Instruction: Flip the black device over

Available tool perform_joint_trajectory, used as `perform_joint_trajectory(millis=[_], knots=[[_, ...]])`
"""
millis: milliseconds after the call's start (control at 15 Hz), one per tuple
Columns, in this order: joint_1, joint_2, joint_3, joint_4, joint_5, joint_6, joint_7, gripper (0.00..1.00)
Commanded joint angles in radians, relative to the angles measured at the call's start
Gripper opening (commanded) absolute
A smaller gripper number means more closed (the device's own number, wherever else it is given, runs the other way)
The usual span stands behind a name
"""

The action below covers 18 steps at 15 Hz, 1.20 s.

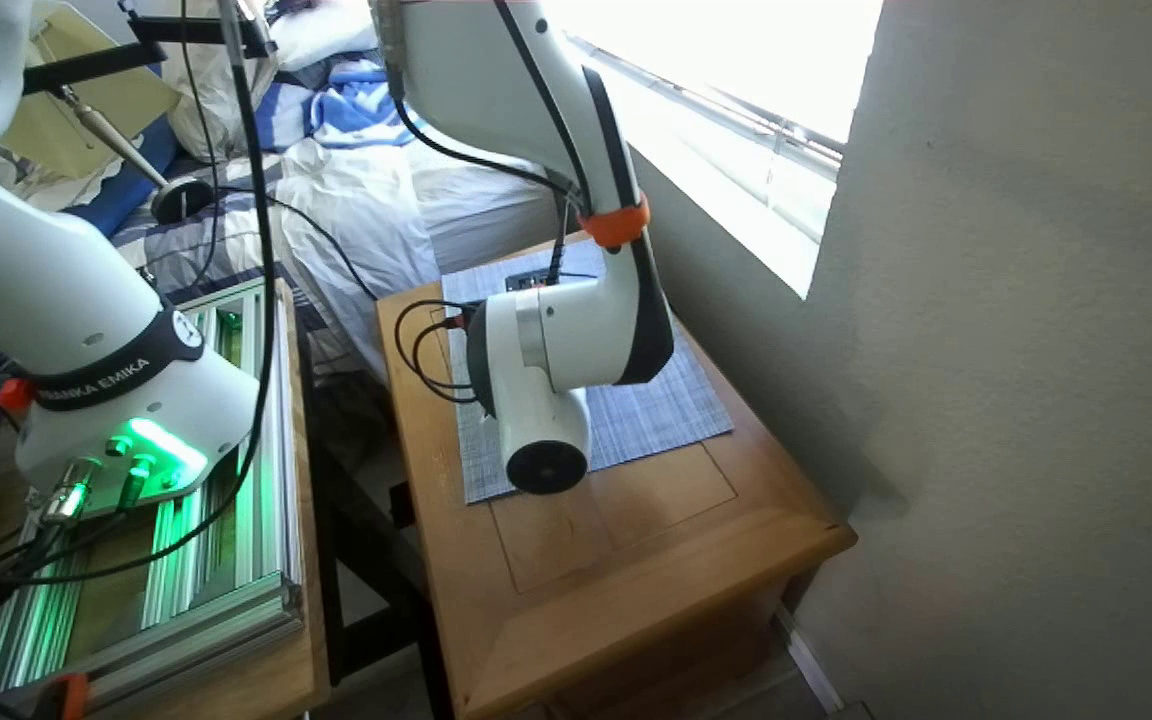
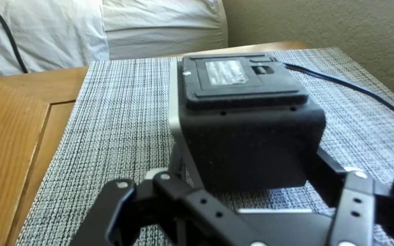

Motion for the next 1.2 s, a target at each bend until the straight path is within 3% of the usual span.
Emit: perform_joint_trajectory(millis=[0,400,1133], knots=[[0.031,-0.107,-0.026,-0.075,-0.055,0.057,-0.008,0.62],[0.05,-0.249,-0.048,-0.159,-0.125,0.163,0.019,0.62],[0.126,-0.489,-0.008,-0.274,-0.212,0.537,0.183,0.62]])
